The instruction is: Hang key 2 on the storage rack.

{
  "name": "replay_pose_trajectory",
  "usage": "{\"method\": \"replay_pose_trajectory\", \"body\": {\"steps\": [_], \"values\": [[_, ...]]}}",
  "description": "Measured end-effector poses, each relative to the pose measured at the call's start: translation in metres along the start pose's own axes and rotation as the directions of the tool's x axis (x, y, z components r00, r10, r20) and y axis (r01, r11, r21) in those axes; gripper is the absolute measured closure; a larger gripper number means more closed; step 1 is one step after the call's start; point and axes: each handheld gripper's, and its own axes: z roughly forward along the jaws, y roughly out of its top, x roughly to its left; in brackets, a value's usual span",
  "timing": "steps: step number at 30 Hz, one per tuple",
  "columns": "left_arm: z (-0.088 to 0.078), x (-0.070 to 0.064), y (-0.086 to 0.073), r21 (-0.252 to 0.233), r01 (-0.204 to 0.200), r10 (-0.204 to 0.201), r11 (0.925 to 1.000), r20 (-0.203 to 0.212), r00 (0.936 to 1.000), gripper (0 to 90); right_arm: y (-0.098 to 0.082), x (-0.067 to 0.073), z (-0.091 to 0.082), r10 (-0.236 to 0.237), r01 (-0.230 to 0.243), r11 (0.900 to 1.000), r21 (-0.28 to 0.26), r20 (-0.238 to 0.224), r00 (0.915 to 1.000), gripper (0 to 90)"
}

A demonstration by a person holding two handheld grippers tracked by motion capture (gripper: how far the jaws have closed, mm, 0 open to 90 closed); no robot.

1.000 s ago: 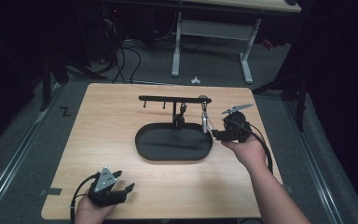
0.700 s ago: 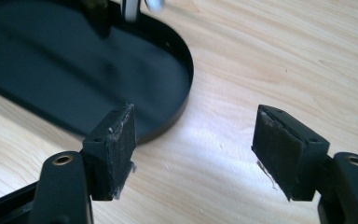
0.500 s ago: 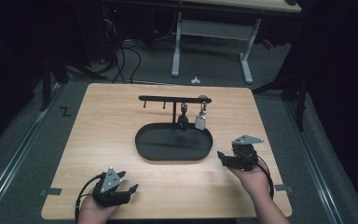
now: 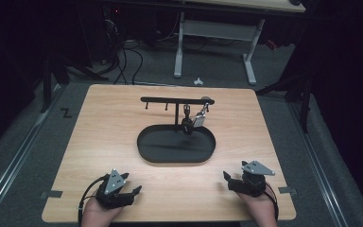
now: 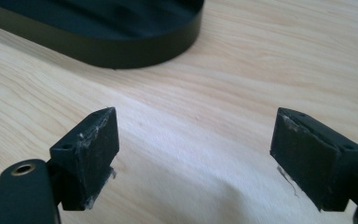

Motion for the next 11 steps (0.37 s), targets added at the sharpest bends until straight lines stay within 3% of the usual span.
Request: {"method": "replay_pose_trajectory", "body": {"steps": [3, 9, 11], "values": [[-0.004, -0.001, 0.002, -0.021, 0.004, -0.004, 0.9998, -0.009, 1.0000, 32.0, -0.008, -0.003, -0.002, 0.039, -0.039, 0.999, 0.005, 0.000, 0.9992, 15.3], [-0.014, -0.003, 0.007, -0.049, -0.039, 0.037, 0.9981, -0.041, 0.9985, 31.9, -0.008, -0.002, -0.001, 0.029, -0.029, 1.000, 0.005, 0.011, 0.9995, 15.3], [-0.017, -0.002, 0.007, -0.058, -0.025, 0.023, 0.9980, -0.035, 0.9991, 31.8, -0.007, -0.001, -0.003, 0.022, -0.022, 1.000, -0.005, 0.015, 0.9996, 15.3]]}}
